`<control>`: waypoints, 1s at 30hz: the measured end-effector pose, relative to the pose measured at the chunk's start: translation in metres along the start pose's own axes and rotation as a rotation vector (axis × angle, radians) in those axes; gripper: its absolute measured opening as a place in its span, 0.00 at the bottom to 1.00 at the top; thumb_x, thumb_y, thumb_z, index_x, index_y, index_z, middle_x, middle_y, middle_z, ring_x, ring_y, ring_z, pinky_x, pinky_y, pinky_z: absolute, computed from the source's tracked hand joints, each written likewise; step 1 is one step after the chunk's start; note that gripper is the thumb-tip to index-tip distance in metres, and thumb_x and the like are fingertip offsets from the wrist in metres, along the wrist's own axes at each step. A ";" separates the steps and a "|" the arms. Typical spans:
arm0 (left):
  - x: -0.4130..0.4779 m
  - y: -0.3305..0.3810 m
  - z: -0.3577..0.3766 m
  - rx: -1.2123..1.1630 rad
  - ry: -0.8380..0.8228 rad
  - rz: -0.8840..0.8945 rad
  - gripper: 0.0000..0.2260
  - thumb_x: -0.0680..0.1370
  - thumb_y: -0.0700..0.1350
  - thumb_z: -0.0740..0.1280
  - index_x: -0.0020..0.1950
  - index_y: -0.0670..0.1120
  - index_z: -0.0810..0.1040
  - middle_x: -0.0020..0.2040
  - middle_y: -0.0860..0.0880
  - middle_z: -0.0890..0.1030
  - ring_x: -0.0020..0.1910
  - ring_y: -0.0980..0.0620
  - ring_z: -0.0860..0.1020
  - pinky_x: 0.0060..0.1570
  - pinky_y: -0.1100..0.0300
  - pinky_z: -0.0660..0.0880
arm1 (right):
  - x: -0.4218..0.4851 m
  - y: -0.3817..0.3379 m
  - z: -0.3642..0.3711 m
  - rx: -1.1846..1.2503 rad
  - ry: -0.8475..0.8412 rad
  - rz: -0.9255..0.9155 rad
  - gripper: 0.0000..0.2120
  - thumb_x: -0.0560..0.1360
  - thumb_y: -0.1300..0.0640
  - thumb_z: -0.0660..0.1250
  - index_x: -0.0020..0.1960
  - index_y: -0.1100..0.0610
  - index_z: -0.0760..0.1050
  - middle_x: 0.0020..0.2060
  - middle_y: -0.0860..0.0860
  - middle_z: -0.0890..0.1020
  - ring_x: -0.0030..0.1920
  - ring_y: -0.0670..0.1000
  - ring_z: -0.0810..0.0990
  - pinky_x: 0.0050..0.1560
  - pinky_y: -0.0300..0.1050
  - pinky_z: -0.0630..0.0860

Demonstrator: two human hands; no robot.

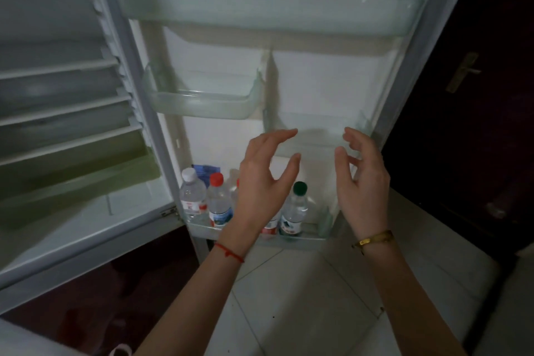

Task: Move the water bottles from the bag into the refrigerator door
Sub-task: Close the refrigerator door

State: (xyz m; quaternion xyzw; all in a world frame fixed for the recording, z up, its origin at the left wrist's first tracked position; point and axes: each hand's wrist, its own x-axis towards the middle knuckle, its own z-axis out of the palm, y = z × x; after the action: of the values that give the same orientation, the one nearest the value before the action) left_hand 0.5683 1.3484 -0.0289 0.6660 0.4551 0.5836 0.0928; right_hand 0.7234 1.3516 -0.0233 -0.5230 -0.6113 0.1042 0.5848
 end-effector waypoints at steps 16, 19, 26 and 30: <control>-0.005 0.008 0.058 0.222 -0.089 -0.029 0.18 0.76 0.45 0.67 0.66 0.47 0.77 0.64 0.51 0.80 0.68 0.48 0.72 0.66 0.45 0.71 | 0.063 0.093 -0.019 0.004 0.105 0.286 0.26 0.80 0.53 0.57 0.76 0.59 0.57 0.75 0.54 0.63 0.75 0.53 0.60 0.76 0.49 0.57; -0.005 0.009 0.059 0.240 -0.079 -0.023 0.17 0.76 0.44 0.67 0.65 0.46 0.78 0.62 0.50 0.80 0.66 0.48 0.73 0.64 0.47 0.72 | 0.070 0.100 -0.019 0.017 0.061 0.334 0.26 0.81 0.53 0.56 0.77 0.58 0.56 0.76 0.52 0.60 0.76 0.51 0.58 0.76 0.46 0.54; -0.009 0.013 0.060 0.243 -0.069 -0.045 0.17 0.76 0.42 0.67 0.65 0.46 0.78 0.62 0.50 0.79 0.66 0.49 0.72 0.67 0.51 0.70 | 0.063 0.097 -0.021 0.174 0.017 0.365 0.22 0.81 0.52 0.56 0.74 0.52 0.63 0.69 0.52 0.72 0.68 0.50 0.71 0.67 0.41 0.67; -0.016 0.017 0.058 0.239 -0.057 -0.046 0.17 0.76 0.41 0.67 0.65 0.44 0.78 0.62 0.48 0.79 0.67 0.49 0.72 0.68 0.57 0.68 | 0.059 0.091 -0.027 0.244 0.036 0.401 0.21 0.80 0.53 0.58 0.72 0.52 0.66 0.66 0.51 0.75 0.66 0.49 0.73 0.67 0.42 0.68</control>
State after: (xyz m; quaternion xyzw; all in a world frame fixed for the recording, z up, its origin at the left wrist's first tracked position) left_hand 0.6282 1.3511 -0.0459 0.6781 0.5339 0.5036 0.0390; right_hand 0.8067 1.4225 -0.0466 -0.5614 -0.4673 0.2821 0.6220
